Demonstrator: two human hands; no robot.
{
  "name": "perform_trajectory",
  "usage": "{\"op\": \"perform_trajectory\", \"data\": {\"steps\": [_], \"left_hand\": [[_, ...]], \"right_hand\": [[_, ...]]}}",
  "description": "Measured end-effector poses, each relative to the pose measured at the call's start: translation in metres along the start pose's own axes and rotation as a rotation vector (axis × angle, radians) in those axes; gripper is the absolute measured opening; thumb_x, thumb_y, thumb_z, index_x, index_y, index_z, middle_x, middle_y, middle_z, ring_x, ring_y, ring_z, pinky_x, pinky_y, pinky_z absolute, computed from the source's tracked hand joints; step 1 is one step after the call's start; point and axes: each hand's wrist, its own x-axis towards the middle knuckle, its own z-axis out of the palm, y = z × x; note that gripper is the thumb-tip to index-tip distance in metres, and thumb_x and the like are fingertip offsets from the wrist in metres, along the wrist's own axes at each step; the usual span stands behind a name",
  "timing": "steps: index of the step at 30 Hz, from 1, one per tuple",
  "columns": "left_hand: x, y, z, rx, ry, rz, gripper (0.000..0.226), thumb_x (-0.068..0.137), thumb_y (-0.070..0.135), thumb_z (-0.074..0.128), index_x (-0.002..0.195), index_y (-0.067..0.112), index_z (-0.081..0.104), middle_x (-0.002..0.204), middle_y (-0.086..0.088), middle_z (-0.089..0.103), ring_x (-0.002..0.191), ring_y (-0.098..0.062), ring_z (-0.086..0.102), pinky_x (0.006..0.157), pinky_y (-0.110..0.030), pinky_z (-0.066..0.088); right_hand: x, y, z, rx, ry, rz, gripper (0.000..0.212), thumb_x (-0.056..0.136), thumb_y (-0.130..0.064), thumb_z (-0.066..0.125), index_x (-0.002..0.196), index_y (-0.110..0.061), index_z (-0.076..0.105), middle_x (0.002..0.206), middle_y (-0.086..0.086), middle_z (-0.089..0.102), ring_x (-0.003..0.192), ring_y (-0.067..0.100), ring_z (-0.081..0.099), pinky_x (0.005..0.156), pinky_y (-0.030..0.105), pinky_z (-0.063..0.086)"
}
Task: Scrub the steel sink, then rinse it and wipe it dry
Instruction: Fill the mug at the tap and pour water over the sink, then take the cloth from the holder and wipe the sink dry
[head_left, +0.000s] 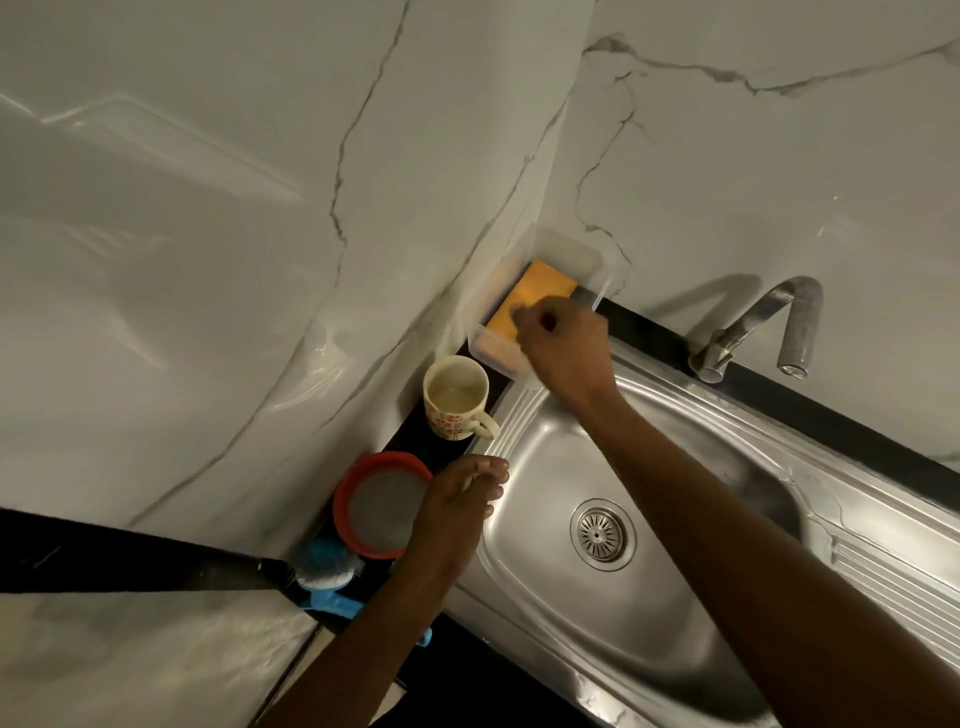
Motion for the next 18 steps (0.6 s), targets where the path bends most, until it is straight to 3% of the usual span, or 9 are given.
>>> {"op": "perform_trajectory", "data": {"steps": [2,4,6,8,13,18], "left_hand": [[0.004,0.006,0.002,0.001,-0.016,0.013,0.020,0.079,0.030,0.064,0.092,0.018,0.073,0.098,0.006,0.077,0.093,-0.014,0.068,0.081,-0.026,0.051],[0.008,0.007,0.003,0.013,-0.031,0.027,0.023,0.073,0.038,0.068,0.089,0.023,0.075,0.101,0.005,0.078,0.097,-0.016,0.068,0.084,-0.029,0.051],[0.010,0.007,0.001,0.024,-0.047,0.039,0.028,0.065,0.049,0.068,0.084,0.031,0.079,0.102,0.008,0.079,0.098,-0.015,0.070,0.087,-0.030,0.052],[0.011,0.009,0.002,0.038,-0.053,0.042,0.030,0.063,0.052,0.067,0.083,0.033,0.080,0.102,0.009,0.079,0.099,-0.014,0.071,0.088,-0.030,0.053],[0.011,0.016,-0.001,0.093,-0.031,0.040,0.025,0.078,0.034,0.062,0.094,0.021,0.077,0.101,0.008,0.080,0.101,-0.013,0.072,0.087,-0.027,0.055],[0.008,0.018,-0.005,0.121,-0.019,0.053,0.012,0.090,0.021,0.069,0.097,0.015,0.077,0.097,0.008,0.080,0.094,-0.008,0.071,0.084,-0.023,0.056]], "right_hand": [[0.030,0.006,0.002,0.265,-0.005,0.233,0.022,0.095,-0.030,0.066,0.083,-0.013,0.073,0.082,0.005,0.074,0.079,0.023,0.072,0.080,0.042,0.064],[0.055,0.012,0.007,0.442,-0.041,0.429,0.013,0.094,-0.023,0.067,0.095,-0.011,0.072,0.094,0.011,0.069,0.098,0.028,0.070,0.094,0.052,0.059],[0.070,0.010,0.012,0.493,-0.090,0.565,0.028,0.097,-0.020,0.066,0.121,-0.005,0.065,0.116,0.019,0.063,0.121,0.036,0.062,0.106,0.053,0.052],[0.078,0.006,0.017,0.543,-0.115,0.675,0.050,0.100,-0.020,0.063,0.145,-0.005,0.047,0.142,0.018,0.052,0.132,0.036,0.051,0.111,0.048,0.047],[0.090,0.003,0.028,0.572,-0.152,0.885,0.062,0.104,-0.024,0.059,0.157,-0.015,0.029,0.157,0.011,0.035,0.144,0.038,0.036,0.119,0.058,0.032],[0.103,0.014,0.041,0.601,-0.066,0.886,0.060,0.095,-0.018,0.069,0.148,-0.011,0.041,0.143,0.014,0.047,0.121,0.031,0.050,0.106,0.046,0.048]]}}
